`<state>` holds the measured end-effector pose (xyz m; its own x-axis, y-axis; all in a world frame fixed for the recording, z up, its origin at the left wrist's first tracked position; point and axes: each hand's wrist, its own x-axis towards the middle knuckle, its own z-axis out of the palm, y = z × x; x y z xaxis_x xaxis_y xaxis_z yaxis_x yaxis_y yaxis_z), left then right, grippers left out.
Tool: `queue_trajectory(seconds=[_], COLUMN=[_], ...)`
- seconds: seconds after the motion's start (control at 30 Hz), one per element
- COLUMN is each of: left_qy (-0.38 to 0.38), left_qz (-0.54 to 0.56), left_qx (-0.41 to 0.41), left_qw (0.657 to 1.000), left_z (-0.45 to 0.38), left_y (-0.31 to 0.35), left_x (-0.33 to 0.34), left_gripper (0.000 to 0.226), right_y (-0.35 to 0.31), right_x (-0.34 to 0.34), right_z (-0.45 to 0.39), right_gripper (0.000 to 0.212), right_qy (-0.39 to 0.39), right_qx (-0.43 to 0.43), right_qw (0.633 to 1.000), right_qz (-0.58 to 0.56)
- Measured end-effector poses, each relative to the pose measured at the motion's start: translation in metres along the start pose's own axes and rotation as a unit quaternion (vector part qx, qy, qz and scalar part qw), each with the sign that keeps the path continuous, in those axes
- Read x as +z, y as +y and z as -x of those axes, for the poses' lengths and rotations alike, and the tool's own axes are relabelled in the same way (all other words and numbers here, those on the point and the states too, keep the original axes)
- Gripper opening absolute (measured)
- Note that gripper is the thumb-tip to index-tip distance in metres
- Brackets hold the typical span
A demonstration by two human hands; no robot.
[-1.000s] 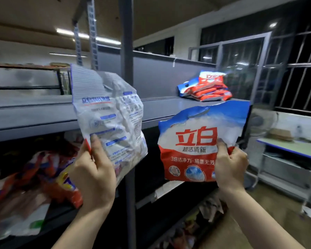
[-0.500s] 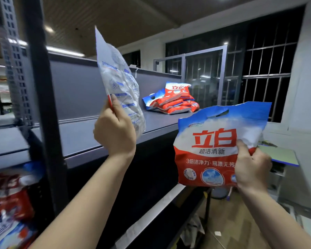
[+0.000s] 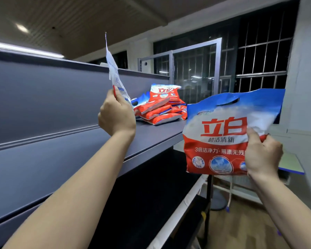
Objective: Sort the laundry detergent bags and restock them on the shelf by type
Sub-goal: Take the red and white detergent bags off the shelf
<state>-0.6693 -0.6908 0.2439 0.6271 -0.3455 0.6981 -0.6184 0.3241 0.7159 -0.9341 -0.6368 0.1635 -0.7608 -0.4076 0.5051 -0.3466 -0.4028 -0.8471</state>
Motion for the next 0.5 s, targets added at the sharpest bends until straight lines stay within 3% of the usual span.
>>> queue_trajectory(seconds=[0.3, 0.5], left_qy=[0.014, 0.091], left_qz=[-0.091, -0.153], left_qx=[-0.033, -0.042], left_qw=[0.995, 0.983], left_z=[-0.027, -0.043], left_y=[-0.019, -0.031], left_x=[0.111, 0.18], left_gripper=[0.043, 0.042], right_y=[0.057, 0.087], right_x=[0.092, 0.162], right_z=[-0.104, -0.188], right_gripper=[0.032, 0.023], right_qy=[-0.026, -0.134], right_qx=[0.031, 0.099], right_qw=[0.994, 0.963], right_qz=[-0.101, -0.213])
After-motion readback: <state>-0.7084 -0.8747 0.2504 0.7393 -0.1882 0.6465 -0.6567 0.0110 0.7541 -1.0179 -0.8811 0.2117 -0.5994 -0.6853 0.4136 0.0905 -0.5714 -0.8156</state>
